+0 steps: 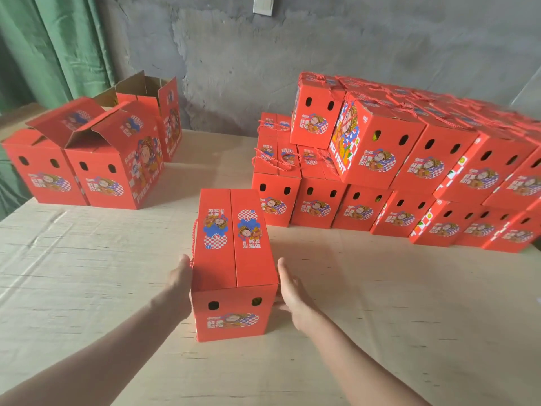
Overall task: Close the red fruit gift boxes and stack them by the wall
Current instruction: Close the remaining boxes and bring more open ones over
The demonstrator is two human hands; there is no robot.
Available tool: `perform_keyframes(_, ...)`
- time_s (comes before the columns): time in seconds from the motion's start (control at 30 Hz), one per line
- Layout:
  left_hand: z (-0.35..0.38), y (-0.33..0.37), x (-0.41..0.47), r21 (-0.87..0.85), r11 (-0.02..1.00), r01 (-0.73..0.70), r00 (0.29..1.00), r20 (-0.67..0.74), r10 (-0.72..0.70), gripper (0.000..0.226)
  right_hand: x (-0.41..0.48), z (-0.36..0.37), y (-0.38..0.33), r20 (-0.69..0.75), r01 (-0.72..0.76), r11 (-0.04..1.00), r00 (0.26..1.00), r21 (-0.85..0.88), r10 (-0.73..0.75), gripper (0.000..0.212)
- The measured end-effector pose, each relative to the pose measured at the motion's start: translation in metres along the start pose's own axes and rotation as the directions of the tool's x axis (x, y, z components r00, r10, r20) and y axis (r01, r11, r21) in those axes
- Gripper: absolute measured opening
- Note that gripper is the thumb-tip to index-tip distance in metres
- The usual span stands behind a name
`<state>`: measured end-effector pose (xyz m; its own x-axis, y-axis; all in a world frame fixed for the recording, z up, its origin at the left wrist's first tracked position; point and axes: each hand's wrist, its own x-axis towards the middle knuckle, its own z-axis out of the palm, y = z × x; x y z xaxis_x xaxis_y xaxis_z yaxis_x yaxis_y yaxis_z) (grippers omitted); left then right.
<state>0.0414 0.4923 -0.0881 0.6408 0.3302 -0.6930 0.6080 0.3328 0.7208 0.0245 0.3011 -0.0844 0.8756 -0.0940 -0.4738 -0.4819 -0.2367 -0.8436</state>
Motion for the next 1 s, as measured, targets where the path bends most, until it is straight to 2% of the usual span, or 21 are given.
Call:
perform_keyframes(0.03, 0.000, -0.002, -0.002, -0.016, 0.995, 0.100, 0.989, 0.106, -0.098, 0.048, 0.006, 0.004, 0.001, 0.096, -0.093, 0.991, 0.992, 0.093, 0.084, 0.074)
perform_keyframes(0.07, -0.001, -0.002, -0.002, -0.024, 0.993, 0.114, 0.977, 0.184, -0.108, 0.047, 0.012, 0.007, 0.000, 0.163, -0.141, 0.974, 0.980, 0.176, 0.113, 0.070)
perform_keyframes(0.1, 0.000, 0.000, 0.000, -0.035, 0.997, 0.065, 0.975, 0.216, -0.056, 0.042, 0.017, 0.010, -0.005, 0.194, -0.153, 0.955, 0.975, 0.254, 0.105, 0.065)
perform_keyframes(0.13, 0.000, 0.004, 0.001, -0.049, 0.999, 0.003, 0.978, 0.209, 0.008, 0.037, 0.021, 0.011, -0.011, 0.212, -0.159, 0.930, 0.973, 0.332, 0.091, 0.060)
perform_keyframes(0.2, 0.001, 0.015, -0.001, -0.070, 0.993, -0.098, 0.989, 0.100, 0.105, 0.026, 0.025, 0.014, -0.027, 0.181, -0.156, 0.900, 0.980, 0.406, 0.089, 0.050)
perform_keyframes(0.27, 0.004, 0.026, -0.003, -0.095, 0.973, -0.212, 0.975, 0.051, 0.217, 0.019, 0.028, 0.014, -0.041, 0.019, 0.021, 0.938, 0.999, 0.345, -0.030, 0.038)
perform_keyframes(0.33, 0.008, 0.037, -0.005, -0.094, 0.942, -0.321, 0.945, 0.042, 0.326, 0.020, 0.028, 0.014, -0.056, -0.151, 0.234, 0.941, 0.968, 0.244, -0.202, 0.022)
perform_keyframes(0.4, 0.009, 0.047, -0.012, -0.036, 0.898, -0.438, 0.898, 0.026, 0.439, 0.028, 0.023, 0.013, -0.073, -0.218, 0.327, 0.927, 0.933, 0.184, -0.286, 0.018)
perform_keyframes(0.47, 0.009, 0.061, -0.025, 0.024, 0.778, -0.628, 0.777, 0.064, 0.626, 0.027, 0.016, 0.012, -0.093, -0.189, 0.418, 0.901, 0.900, 0.114, -0.393, 0.024)
perform_keyframes(0.53, 0.009, 0.084, -0.046, 0.082, 0.575, -0.814, 0.581, 0.133, 0.803, 0.027, 0.005, 0.014, -0.118, -0.074, 0.551, 0.826, 0.834, 0.116, -0.546, 0.028)
perform_keyframes(0.57, 0.010, 0.096, -0.056, 0.112, 0.483, -0.868, 0.495, 0.161, 0.854, 0.027, -0.002, 0.014, -0.132, -0.021, 0.598, 0.793, 0.800, 0.117, -0.600, 0.028)
perform_keyframes(0.6, 0.011, 0.107, -0.063, 0.147, 0.426, -0.893, 0.448, 0.194, 0.873, 0.025, -0.009, 0.015, -0.146, 0.020, 0.626, 0.774, 0.776, 0.094, -0.630, 0.028)
perform_keyframes(0.67, 0.011, 0.124, -0.067, 0.258, 0.383, -0.887, 0.448, 0.277, 0.850, 0.024, -0.016, 0.014, -0.167, 0.069, 0.630, 0.775, 0.772, 0.047, -0.632, 0.026)
perform_keyframes(0.73, 0.007, 0.132, -0.065, 0.346, 0.324, -0.880, 0.447, 0.376, 0.812, 0.018, -0.018, 0.008, -0.176, 0.104, 0.548, 0.831, 0.825, 0.097, -0.556, 0.019)
perform_keyframes(0.77, 0.004, 0.133, -0.065, 0.391, 0.257, -0.884, 0.419, 0.417, 0.806, 0.019, -0.018, 0.005, -0.179, 0.134, 0.473, 0.873, 0.864, 0.120, -0.486, 0.017)
perform_keyframes(0.83, 0.001, 0.136, -0.067, 0.488, 0.073, -0.870, 0.335, 0.476, 0.813, 0.035, -0.019, 0.004, -0.183, 0.232, 0.321, 0.940, 0.911, 0.115, -0.340, 0.017)
perform_keyframes(0.9, 0.005, 0.138, -0.072, 0.549, -0.123, -0.827, 0.249, 0.553, 0.795, 0.032, -0.019, 0.011, -0.190, 0.345, 0.276, 0.959, 0.895, 0.067, -0.282, 0.021)
perform_keyframes(0.97, 0.009, 0.142, -0.077, 0.644, -0.303, -0.703, 0.202, 0.589, 0.783, 0.025, -0.019, 0.020, -0.196, 0.405, 0.272, 0.962, 0.877, 0.024, -0.258, 0.026)
perform_keyframes(1.0, 0.009, 0.141, -0.078, 0.678, -0.345, -0.650, 0.176, 0.575, 0.799, 0.026, -0.018, 0.024, -0.198, 0.428, 0.259, 0.966, 0.871, 0.022, -0.243, 0.027)
